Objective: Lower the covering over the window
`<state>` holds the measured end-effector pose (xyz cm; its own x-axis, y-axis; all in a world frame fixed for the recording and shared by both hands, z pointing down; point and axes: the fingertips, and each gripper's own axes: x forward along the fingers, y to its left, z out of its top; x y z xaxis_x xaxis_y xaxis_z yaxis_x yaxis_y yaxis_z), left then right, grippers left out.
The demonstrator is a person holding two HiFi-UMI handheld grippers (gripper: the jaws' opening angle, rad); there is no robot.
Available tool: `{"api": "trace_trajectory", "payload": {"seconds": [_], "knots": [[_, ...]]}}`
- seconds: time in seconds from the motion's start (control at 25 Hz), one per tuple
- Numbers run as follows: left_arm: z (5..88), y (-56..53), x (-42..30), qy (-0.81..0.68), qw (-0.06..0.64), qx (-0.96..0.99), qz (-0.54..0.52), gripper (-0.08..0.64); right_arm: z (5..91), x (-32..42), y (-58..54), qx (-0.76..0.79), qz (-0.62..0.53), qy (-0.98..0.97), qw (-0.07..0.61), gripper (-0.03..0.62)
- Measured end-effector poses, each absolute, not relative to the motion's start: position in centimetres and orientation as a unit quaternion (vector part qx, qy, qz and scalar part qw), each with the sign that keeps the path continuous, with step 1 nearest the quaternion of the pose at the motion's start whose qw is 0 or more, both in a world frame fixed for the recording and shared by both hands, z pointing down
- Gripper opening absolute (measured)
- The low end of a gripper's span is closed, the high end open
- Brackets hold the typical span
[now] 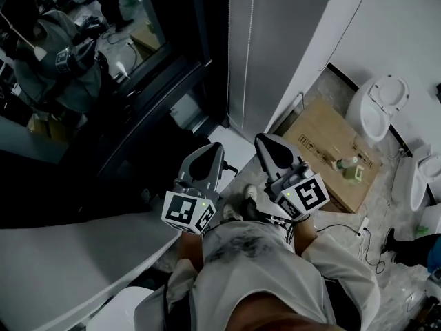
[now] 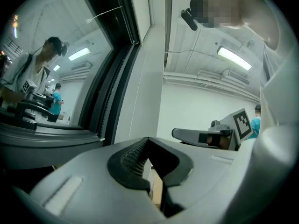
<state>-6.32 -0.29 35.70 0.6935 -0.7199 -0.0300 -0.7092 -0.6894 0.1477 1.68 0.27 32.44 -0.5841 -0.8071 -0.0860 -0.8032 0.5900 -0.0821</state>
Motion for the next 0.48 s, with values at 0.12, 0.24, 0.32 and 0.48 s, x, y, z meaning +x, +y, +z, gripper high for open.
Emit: {"api": "trace_trajectory", "payload": {"seconds": [0.12,0.24,0.32,0.48], "knots": [[35.5,-2.3,-5.1,-0.402,0.062,0.912,-0.041,0.006,32.4,3.0,-1.8,-0.443,-0.021,0.894,0.055,0.017],[35.1,-4.0,-4.1,-0.417,0.062,0.906,-0.041,0.006,32.4,4.1,-3.3,-0.434,-0.028,0.899,0.051,0.017],[34.9,-4.9,-3.5,-0.424,0.061,0.903,-0.042,0.006,32.9,4.8,-4.0,-0.423,-0.022,0.905,0.041,0.017],[34.8,-6.6,-2.4,-0.442,0.060,0.894,-0.040,0.006,32.9,5.6,-5.6,-0.405,-0.027,0.913,0.044,0.017]]}}
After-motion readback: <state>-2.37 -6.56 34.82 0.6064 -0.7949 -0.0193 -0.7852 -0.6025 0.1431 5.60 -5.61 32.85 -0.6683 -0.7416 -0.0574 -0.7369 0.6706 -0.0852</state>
